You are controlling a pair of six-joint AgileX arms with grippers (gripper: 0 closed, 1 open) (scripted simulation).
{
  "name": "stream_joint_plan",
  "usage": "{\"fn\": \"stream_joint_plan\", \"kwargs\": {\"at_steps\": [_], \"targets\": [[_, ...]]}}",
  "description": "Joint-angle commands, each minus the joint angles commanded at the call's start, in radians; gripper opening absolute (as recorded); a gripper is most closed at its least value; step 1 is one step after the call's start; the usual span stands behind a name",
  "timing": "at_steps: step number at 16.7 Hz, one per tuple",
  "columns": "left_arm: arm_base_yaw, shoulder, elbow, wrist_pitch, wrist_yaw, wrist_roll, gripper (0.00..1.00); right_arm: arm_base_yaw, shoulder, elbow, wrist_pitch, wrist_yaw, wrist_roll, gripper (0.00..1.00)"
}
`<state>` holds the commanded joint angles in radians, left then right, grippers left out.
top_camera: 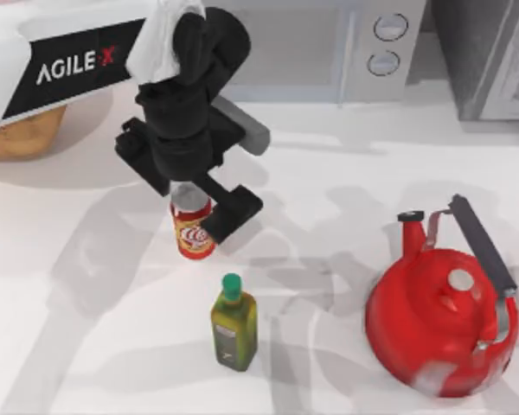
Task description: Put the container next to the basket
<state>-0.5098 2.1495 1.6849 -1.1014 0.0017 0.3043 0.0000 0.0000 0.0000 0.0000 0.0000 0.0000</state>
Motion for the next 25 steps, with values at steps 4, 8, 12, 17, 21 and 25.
{"fn": "stream_joint_plan", "kwargs": {"at_steps": [4, 8, 12, 17, 21, 25], "targets": [[0.0, 0.004, -0.017, 0.019, 0.0, 0.0, 1.0, 0.0, 0.0, 0.0, 0.0, 0.0, 0.0, 1.0], [0.0, 0.004, -0.017, 0.019, 0.0, 0.0, 0.77, 0.0, 0.0, 0.0, 0.0, 0.0, 0.0, 1.0], [0.0, 0.004, -0.017, 0.019, 0.0, 0.0, 0.47, 0.0, 0.0, 0.0, 0.0, 0.0, 0.0, 1.0], [0.0, 0.004, -0.017, 0.019, 0.0, 0.0, 0.1, 0.0, 0.0, 0.0, 0.0, 0.0, 0.0, 1.0], [0.0, 0.004, -0.017, 0.019, 0.0, 0.0, 0.0, 0.0, 0.0, 0.0, 0.0, 0.0, 0.0, 1.0], [0.0, 0.004, -0.017, 0.019, 0.0, 0.0, 0.0, 0.0, 0.0, 0.0, 0.0, 0.0, 0.0, 1.0]]}}
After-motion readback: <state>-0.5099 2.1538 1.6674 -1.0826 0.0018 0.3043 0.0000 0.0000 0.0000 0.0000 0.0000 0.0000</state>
